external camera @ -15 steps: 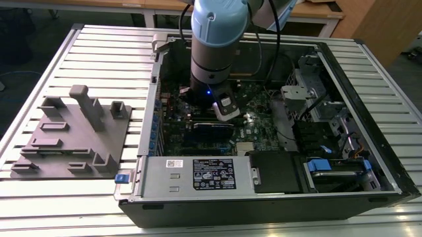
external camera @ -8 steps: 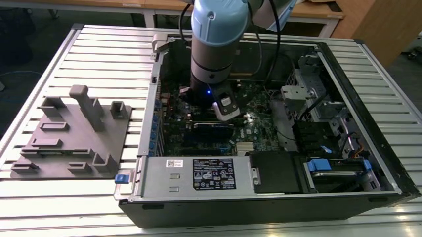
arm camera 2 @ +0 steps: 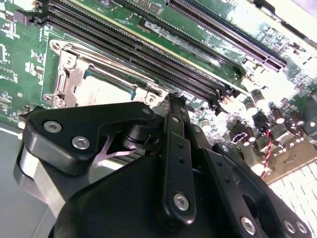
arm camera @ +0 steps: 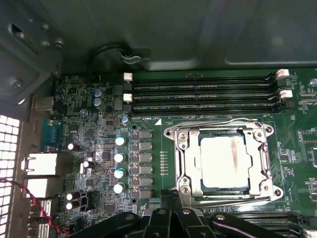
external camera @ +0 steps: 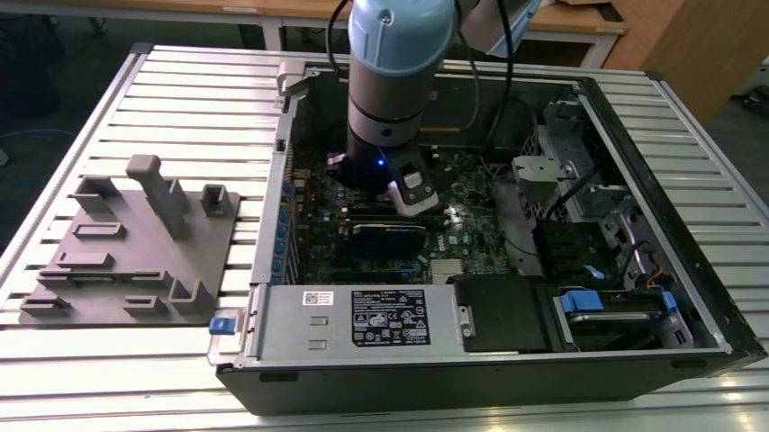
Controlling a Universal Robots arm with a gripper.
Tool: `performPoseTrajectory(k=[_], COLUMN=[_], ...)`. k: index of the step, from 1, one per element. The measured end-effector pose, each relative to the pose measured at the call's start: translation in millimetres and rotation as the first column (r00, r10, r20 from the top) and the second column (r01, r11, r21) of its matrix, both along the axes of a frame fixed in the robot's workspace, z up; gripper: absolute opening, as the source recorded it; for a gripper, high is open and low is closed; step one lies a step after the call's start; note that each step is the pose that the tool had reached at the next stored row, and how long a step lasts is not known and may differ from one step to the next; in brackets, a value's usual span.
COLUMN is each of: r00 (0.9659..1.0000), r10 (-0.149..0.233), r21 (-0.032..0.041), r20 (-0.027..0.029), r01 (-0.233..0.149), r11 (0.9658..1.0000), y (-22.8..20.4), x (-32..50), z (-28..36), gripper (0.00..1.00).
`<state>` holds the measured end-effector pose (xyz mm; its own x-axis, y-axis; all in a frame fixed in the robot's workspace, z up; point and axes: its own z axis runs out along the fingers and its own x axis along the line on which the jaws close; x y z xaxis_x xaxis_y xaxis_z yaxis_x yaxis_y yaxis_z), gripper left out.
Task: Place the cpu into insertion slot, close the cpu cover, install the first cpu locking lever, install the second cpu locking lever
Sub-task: 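Install the second cpu locking lever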
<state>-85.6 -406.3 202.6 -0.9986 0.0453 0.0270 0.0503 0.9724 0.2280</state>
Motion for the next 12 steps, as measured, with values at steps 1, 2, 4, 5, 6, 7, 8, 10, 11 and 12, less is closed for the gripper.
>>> performPoseTrajectory(k=[1, 2, 4, 5, 6, 7, 8, 10, 11, 12], r00=[1.0000, 1.0000, 1.0000, 1.0000, 1.0000, 1.0000, 1.0000, 1.0000, 1.0000, 1.0000], r10=[0.000, 0.000, 0.000, 0.000, 0.000, 0.000, 0.000, 0.000, 0.000, 0.000], r21=[-0.0001, -0.0001, -0.0002, -0.0001, 0.0001, 0.0002, 0.0002, 0.0000, -0.0001, -0.0001], r20=[0.0000, -0.0001, -0.0001, -0.0001, 0.0001, 0.0001, 0.0001, 0.0000, 0.0000, 0.0000], r01=[0.000, 0.000, 0.000, 0.000, 0.000, 0.000, 0.000, 0.000, 0.000, 0.000], r11=[1.0000, 1.0000, 1.0000, 1.0000, 1.0000, 1.0000, 1.0000, 1.0000, 1.0000, 1.0000], y=[0.0, 0.0, 0.0, 0.0, 0.0, 0.0, 0.0, 0.0, 0.0, 0.0], x=[0.0, 0.0, 0.0, 0.0, 0.0, 0.0, 0.0, 0.0, 0.0, 0.0], z=[1.3, 2.5, 5.0, 5.6, 5.5, 5.5, 5.6, 5.8, 5.9, 5.9], gripper=[0.11, 0.11, 0.11, 0.11, 0.11, 0.11, 0.11, 0.11, 0.11, 0.11])
